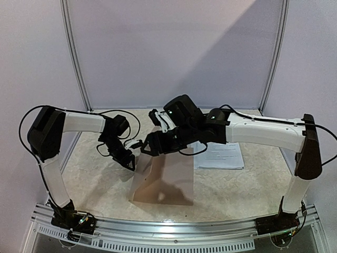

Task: Put the files into the folder
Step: Open the folder at the center of the board.

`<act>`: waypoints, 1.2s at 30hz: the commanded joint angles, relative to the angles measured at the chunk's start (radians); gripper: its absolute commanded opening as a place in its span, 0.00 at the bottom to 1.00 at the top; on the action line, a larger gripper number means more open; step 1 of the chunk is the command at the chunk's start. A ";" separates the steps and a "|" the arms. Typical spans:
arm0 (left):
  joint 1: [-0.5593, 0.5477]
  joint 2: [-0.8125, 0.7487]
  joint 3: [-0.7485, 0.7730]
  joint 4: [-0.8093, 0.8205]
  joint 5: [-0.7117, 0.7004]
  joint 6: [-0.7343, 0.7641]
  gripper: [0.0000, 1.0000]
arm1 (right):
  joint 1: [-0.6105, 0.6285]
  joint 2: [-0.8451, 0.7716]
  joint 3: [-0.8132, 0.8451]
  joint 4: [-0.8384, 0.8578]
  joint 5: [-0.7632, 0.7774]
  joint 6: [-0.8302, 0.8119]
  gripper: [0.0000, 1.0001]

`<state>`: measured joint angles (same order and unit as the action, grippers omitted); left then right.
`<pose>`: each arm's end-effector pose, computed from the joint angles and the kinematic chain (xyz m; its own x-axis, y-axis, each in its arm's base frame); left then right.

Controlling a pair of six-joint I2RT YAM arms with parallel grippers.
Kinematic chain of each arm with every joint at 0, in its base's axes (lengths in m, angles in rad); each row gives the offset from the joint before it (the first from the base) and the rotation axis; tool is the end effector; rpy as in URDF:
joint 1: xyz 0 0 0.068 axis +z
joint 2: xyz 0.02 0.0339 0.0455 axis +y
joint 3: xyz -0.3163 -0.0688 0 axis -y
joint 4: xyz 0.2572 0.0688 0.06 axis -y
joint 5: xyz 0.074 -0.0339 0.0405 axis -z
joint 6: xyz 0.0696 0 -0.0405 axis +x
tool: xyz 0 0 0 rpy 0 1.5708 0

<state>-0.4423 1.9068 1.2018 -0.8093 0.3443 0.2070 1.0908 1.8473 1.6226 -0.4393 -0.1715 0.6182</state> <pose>0.3216 -0.1783 0.1518 -0.7967 0.5914 -0.1245 0.5966 0.7368 -0.3182 0.2124 0.4337 0.3311 -0.7744 -0.2509 -0.5808 -0.5979 0.5905 0.5421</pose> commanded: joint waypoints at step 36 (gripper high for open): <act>0.631 -0.151 0.004 -0.134 0.236 0.053 0.92 | 0.108 0.585 0.369 0.450 -0.161 0.071 0.99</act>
<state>0.1349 1.8221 1.1946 -0.9150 0.6254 0.2409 1.1923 2.4088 2.0010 0.0204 -0.3283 0.6647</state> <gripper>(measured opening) 0.916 0.988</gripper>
